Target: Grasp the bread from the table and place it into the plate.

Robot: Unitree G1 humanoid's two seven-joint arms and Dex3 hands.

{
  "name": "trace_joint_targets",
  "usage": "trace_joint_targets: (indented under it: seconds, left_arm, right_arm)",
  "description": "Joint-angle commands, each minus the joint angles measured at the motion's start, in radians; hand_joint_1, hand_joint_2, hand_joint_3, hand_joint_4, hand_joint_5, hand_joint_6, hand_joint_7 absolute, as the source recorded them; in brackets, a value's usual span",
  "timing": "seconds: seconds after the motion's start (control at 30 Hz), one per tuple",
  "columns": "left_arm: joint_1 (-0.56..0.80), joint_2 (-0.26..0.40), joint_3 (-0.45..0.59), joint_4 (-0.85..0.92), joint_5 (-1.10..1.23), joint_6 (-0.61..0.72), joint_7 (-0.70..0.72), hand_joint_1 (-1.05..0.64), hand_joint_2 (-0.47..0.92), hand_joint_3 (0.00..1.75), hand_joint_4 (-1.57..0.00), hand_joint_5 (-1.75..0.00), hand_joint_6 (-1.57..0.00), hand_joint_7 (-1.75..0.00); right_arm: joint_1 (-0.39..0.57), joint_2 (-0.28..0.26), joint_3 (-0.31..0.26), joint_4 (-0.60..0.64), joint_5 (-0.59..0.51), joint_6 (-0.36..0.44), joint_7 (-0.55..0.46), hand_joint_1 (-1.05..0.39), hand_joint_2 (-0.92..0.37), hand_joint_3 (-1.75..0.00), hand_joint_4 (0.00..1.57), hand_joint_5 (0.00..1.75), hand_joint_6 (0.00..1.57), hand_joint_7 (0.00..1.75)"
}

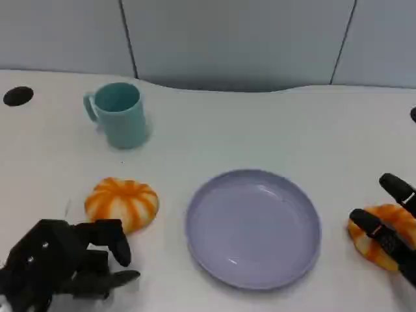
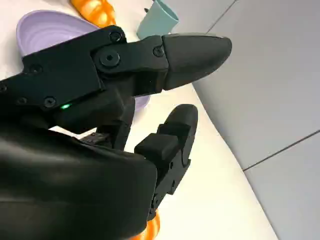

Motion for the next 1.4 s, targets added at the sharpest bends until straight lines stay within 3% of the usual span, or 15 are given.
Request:
trace_joint_targets:
  seconds: [0.03,0.43,0.63,0.93,1.03,1.17,1.3,1.37,1.4]
  left_arm:
    - [0.02,0.013,-0.007,0.009,0.009,0.031,-0.012,-0.41,0.69,0.39,-0.77,-1.75,-0.62,-1.75]
    - [0.021,0.01,-0.001,0.022,-0.01,0.014,-0.014,-0.41,0.69,0.38,-0.78,-1.75,-0.61,-1.75]
    - [0.023,-0.01,0.036,0.071,-0.067,-0.08,-0.033,-0.34,0.68,0.4,-0.78,-1.75,-0.6,-1.75]
    - [-0.005,-0.02,0.102,0.088,-0.024,-0.498,0.061,-0.28,0.72,0.48,-0.81,-1.75,-0.6,-1.75]
    - [-0.058,0.039,0.093,0.098,0.233,-0.689,0.241,-0.29,0.73,0.49,-0.81,-1.75,-0.59,-1.75]
    - [-0.098,0.082,0.079,0.1,0.471,-0.77,0.442,-0.28,0.73,0.46,-0.82,-1.75,-0.58,-1.75]
    - [-0.144,0.156,0.026,0.023,0.682,-0.7,0.515,-0.33,0.73,0.45,-0.72,-1.75,-0.52,-1.75]
    - [-0.165,0.184,0.0,-0.003,0.723,-0.668,0.495,-0.37,0.78,0.34,-0.64,-1.75,-0.47,-1.7]
    - [-0.178,0.197,-0.015,-0.017,0.733,-0.644,0.464,-0.41,0.83,0.22,-0.51,-1.74,-0.42,-1.57]
  right_arm:
    - [0.0,-0.02,-0.002,-0.004,0.001,-0.008,0.015,-0.33,-0.92,-0.3,0.52,0.91,0.56,0.59]
    - [-0.003,-0.011,-0.009,-0.009,0.01,0.002,0.003,-0.32,-0.92,-0.3,0.52,0.92,0.55,0.6]
    - [-0.004,-0.007,-0.006,-0.007,0.01,0.001,-0.002,-0.32,-0.92,-0.3,0.52,0.92,0.55,0.61]
    - [-0.004,-0.002,0.009,-0.016,0.004,0.002,-0.007,-0.32,-0.92,-0.3,0.51,0.92,0.56,0.62]
    - [-0.007,0.002,0.02,-0.015,-0.006,-0.007,-0.015,-0.33,-0.92,-0.31,0.52,0.93,0.56,0.62]
    - [-0.011,0.009,0.022,-0.017,-0.002,-0.004,-0.028,-0.34,-0.92,-0.3,0.51,0.93,0.57,0.63]
    - [-0.011,0.011,0.027,-0.019,-0.004,-0.008,-0.033,-0.34,-0.92,-0.31,0.51,0.94,0.56,0.63]
    - [-0.012,0.013,0.029,-0.02,-0.006,-0.008,-0.036,-0.34,-0.92,-0.3,0.52,0.94,0.56,0.63]
    - [-0.012,0.014,0.031,-0.021,-0.008,-0.01,-0.035,-0.34,-0.92,-0.3,0.52,0.94,0.56,0.63]
